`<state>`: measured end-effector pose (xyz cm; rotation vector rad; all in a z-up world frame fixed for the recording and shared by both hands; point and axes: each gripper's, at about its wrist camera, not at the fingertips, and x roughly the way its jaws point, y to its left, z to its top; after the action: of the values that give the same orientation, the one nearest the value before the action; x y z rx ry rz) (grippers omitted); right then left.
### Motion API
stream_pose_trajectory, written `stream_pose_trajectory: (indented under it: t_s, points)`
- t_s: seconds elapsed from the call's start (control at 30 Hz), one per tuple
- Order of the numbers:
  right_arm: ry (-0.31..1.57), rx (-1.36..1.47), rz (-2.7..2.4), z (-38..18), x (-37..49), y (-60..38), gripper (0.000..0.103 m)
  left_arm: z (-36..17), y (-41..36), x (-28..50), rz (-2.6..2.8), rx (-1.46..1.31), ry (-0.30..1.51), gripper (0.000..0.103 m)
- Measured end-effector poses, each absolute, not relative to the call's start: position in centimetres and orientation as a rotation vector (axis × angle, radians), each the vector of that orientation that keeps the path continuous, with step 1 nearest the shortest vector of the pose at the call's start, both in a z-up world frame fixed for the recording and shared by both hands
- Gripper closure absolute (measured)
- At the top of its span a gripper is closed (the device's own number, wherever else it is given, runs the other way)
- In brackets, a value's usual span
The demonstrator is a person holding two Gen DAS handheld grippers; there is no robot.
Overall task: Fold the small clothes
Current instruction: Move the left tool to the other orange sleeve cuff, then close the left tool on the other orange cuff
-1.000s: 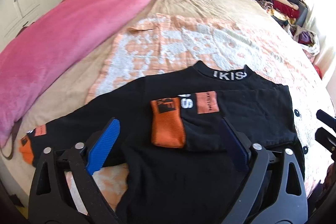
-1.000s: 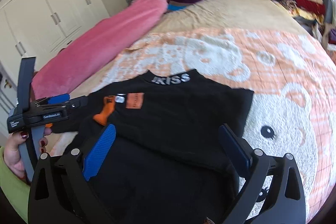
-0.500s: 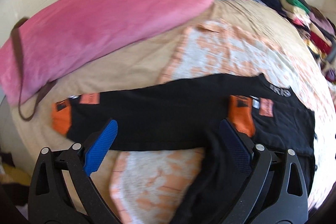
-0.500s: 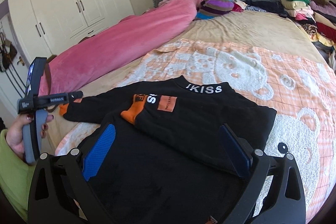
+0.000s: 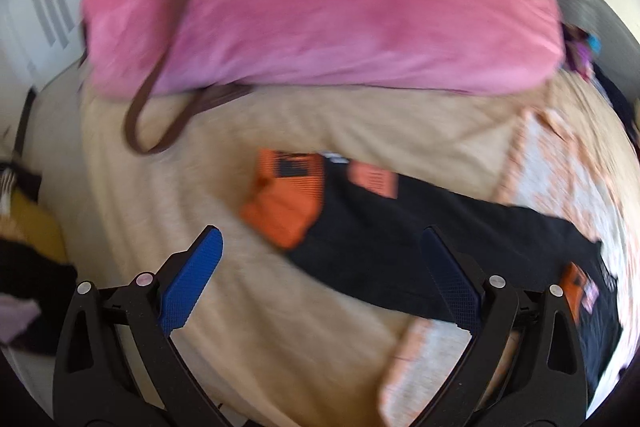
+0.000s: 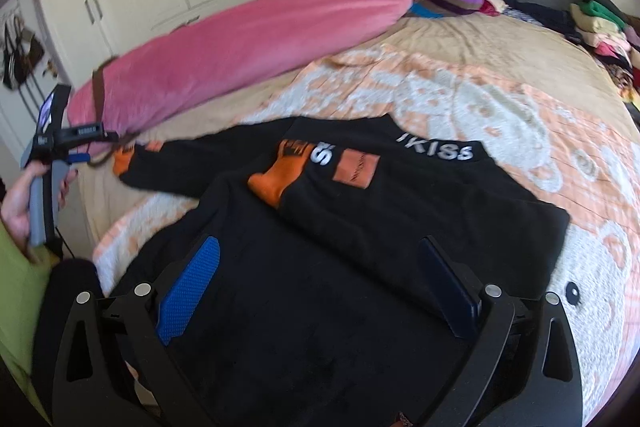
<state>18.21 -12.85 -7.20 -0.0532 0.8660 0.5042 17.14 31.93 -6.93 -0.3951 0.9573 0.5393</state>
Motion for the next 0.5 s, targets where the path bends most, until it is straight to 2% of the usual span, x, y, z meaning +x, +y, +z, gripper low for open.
stream_pose_trajectory:
  t_s: [0.2, 0.3, 0.37, 0.43, 0.5]
  points:
    - [0.914, -0.087, 0.543, -9.1, 18.1, -11.2, 0.005, -10.1, 35.0, 16.2, 0.606, -0.528, 0.938, 0.01]
    - [0.925, -0.082, 0.545, -9.7, 18.0, -11.0, 0.005, -11.0, 35.5, 16.4, 0.606, -0.568, 0.918, 0.023]
    - [0.935, -0.07, 0.539, -10.0, 18.0, -11.1, 0.005, -11.6, 35.6, 16.9, 0.606, -0.578, 0.917, 0.036]
    - [0.946, -0.061, 0.532, -10.2, 18.1, -11.3, 0.005, -12.5, 36.1, 17.5, 0.596, -0.617, 0.933, 0.039]
    - [0.95, -0.057, 0.528, -10.3, 18.1, -11.4, 0.005, -13.5, 36.2, 18.1, 0.584, -0.631, 0.95, 0.05]
